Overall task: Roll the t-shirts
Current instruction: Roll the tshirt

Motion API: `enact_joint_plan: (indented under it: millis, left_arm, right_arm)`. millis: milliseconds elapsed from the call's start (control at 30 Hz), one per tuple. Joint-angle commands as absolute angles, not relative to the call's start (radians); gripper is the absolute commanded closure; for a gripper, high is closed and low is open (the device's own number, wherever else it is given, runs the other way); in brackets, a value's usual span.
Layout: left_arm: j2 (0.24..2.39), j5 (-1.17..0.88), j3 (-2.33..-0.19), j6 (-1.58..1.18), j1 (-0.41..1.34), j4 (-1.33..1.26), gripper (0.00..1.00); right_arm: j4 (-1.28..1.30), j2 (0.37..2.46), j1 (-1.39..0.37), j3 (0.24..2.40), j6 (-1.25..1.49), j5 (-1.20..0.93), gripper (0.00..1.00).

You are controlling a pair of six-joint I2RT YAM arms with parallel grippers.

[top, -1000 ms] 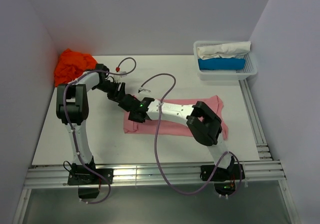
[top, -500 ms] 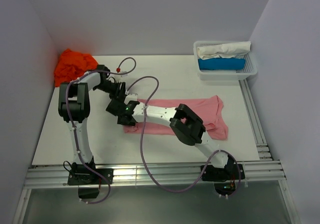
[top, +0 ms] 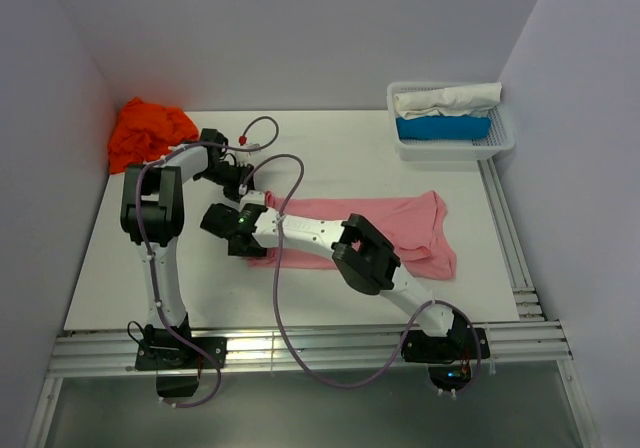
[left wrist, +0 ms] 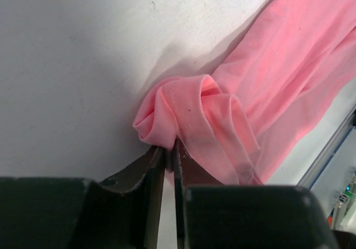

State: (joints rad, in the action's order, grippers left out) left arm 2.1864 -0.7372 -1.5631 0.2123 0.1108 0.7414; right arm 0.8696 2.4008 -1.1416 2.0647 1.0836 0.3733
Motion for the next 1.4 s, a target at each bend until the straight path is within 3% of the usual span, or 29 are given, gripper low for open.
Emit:
enact_joint_plan:
  millis: [0, 333, 467, 533, 600, 667, 900, 1367]
  left_arm:
    - [2.143, -0.643, -1.543, 0.203, 0.127, 0.701, 0.84]
    - [2.118, -0.575, -1.537, 0.193, 0.147, 0.692, 1.00]
    - [2.103, -0.545, -1.525, 0.195, 0.149, 0.680, 1.00]
    - [2.098, -0.529, -1.520, 0.202, 0.149, 0.678, 1.00]
    - [2.091, -0.506, -1.520, 0.212, 0.149, 0.684, 1.00]
    - [2.086, -0.488, -1.520, 0.221, 0.149, 0.686, 1.00]
    - [2.053, -0.382, -1.517, 0.293, 0.147, 0.724, 1.00]
    - [2.009, -0.140, -1.517, 0.336, 0.149, 0.761, 1.00]
  right_arm:
    - [1.000, 2.447, -1.164, 2.131, 1.095, 0.371, 0.45]
    - [1.124, 2.464, -1.187, 2.180, 1.124, 0.377, 0.47]
    - [1.128, 2.473, -1.190, 2.180, 1.111, 0.353, 0.50]
    - [1.109, 2.482, -1.192, 2.178, 1.101, 0.333, 0.56]
    - [1.065, 2.490, -1.192, 2.178, 1.086, 0.296, 0.69]
    - [1.031, 2.485, -1.190, 2.168, 1.077, 0.275, 0.76]
    - [0.779, 2.386, -1.190, 2.017, 1.046, 0.201, 0.95]
    - [0.106, 2.154, -1.172, 1.525, 1.163, 0.080, 0.96]
